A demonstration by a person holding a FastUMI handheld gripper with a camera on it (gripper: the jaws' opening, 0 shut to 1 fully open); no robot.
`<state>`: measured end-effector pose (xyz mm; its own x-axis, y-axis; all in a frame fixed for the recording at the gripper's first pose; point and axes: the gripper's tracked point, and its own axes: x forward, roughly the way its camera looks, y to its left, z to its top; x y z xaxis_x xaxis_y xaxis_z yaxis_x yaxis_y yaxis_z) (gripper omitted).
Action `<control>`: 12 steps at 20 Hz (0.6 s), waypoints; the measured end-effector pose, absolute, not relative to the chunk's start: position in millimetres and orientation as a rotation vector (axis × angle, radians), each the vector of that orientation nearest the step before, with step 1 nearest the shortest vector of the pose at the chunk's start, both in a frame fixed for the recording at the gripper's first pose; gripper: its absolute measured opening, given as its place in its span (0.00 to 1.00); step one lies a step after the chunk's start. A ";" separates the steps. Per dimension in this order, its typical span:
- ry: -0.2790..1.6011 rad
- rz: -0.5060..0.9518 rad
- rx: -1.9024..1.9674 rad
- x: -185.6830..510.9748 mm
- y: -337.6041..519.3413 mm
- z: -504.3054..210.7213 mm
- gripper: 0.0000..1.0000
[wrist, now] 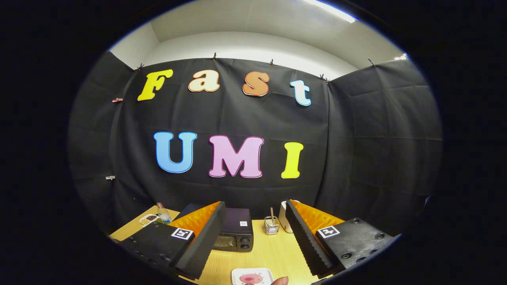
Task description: Open the toaster oven, put the food inside, and close the toaster oven door.
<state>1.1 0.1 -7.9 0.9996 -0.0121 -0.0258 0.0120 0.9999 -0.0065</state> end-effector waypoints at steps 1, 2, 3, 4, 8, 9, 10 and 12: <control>0.030 -0.009 -0.005 2.5 1.6 -9.8 0.97; 0.035 -0.002 0.003 3.8 5.2 -15.3 0.97; 0.039 0.007 0.018 4.8 12.7 -19.1 0.97; 0.043 0.015 0.035 7.2 26.1 -23.1 0.97; 0.086 0.044 0.063 36.2 61.7 -50.2 0.97; 0.097 0.056 0.068 43.4 73.5 -59.1 0.98; 0.117 0.067 0.070 50.8 86.3 -70.8 0.98; 0.158 0.088 0.073 65.1 110.1 -95.1 0.98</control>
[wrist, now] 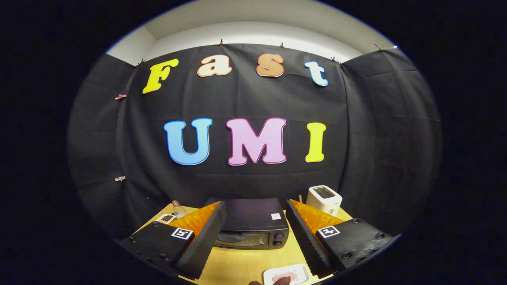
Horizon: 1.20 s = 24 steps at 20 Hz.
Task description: Open the toaster oven, put the food inside, and close the toaster oven door.
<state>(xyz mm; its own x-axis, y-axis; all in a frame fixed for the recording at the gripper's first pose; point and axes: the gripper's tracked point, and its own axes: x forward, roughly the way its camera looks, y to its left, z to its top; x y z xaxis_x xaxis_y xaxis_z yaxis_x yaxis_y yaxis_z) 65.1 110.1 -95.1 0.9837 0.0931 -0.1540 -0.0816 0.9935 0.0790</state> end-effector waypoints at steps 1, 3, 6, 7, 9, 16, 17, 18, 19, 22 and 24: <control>0.185 0.100 0.073 72.7 121.8 -109.4 0.98; 0.250 0.117 0.069 89.8 143.4 -142.4 0.98; 0.349 0.132 0.053 112.5 165.2 -197.9 0.98; 0.385 0.134 0.049 117.8 169.8 -213.9 0.98; 0.447 0.132 0.057 127.5 176.8 -246.0 0.99; 0.537 0.132 0.001 164.1 195.0 -308.0 0.98; 0.552 0.127 -0.004 166.8 195.7 -315.4 0.99; 0.564 0.120 -0.014 168.9 194.9 -321.7 0.99; 0.562 0.122 -0.002 170.5 196.0 -321.4 0.99; 0.555 0.095 -0.012 172.5 193.7 -321.8 0.99; 0.563 0.093 0.003 169.6 193.7 -326.0 0.99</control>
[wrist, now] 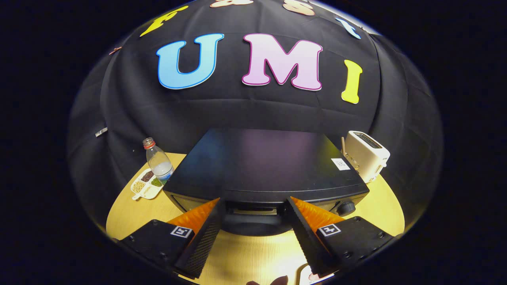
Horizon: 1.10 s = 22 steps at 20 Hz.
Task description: Open the toaster oven, put the food inside, and close the toaster oven door.
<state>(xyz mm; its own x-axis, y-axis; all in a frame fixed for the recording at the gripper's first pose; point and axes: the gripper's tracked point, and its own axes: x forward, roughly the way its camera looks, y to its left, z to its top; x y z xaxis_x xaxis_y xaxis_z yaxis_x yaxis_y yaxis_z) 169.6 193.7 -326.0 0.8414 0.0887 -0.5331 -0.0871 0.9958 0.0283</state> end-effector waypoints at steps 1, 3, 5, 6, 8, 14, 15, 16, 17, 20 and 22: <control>0.586 0.082 0.044 164.7 192.3 -330.0 0.99; 0.587 0.080 0.035 153.5 191.3 -333.9 0.99; 0.578 0.078 0.011 134.4 190.5 -334.8 1.00; 0.581 0.074 0.014 123.1 190.3 -338.4 1.00; 0.590 0.070 0.010 107.8 188.7 -347.1 1.00; 0.695 0.059 0.020 59.9 186.5 -385.8 1.00; 0.725 0.056 0.017 50.9 185.9 -395.2 1.00; 0.756 0.059 0.002 44.0 184.7 -406.0 1.00; 0.785 0.067 -0.019 35.7 183.8 -415.6 1.00; 0.836 0.106 -0.043 15.2 187.2 -430.7 1.00; 0.834 0.119 -0.028 11.9 187.9 -425.5 1.00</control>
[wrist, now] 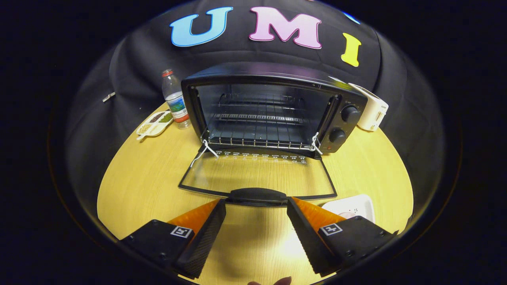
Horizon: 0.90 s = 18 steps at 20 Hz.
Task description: Open the toaster oven, put the food inside, and close the toaster oven door.
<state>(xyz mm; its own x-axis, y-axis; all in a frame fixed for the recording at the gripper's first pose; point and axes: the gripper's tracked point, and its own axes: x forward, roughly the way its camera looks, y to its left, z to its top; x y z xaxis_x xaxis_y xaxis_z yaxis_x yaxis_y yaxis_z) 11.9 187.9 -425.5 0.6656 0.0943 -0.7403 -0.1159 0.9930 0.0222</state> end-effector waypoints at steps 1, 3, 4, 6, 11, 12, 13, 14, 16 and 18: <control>0.835 0.125 -0.019 9.9 187.8 -423.2 1.00; 0.847 0.138 -0.029 1.4 182.4 -418.1 1.00; 0.855 0.150 -0.049 -3.7 176.1 -412.3 1.00; 0.869 0.195 -0.056 -10.3 163.6 -399.0 1.00; 0.975 0.222 -0.047 -24.2 94.4 -371.4 1.00; 0.994 0.210 -0.061 -24.1 75.1 -369.8 1.00; 1.025 0.202 -0.076 -24.3 56.2 -366.9 1.00; 1.058 0.204 -0.087 -27.4 39.8 -369.9 1.00; 1.107 0.205 -0.097 -25.2 7.8 -374.1 1.00; 1.179 0.193 -0.084 -26.4 -21.9 -385.2 1.00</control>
<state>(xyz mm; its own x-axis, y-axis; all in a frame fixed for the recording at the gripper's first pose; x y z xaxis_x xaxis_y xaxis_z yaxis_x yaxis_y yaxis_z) -26.4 -21.9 -385.2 0.3675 0.1064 -0.9239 -0.1944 0.9803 0.0356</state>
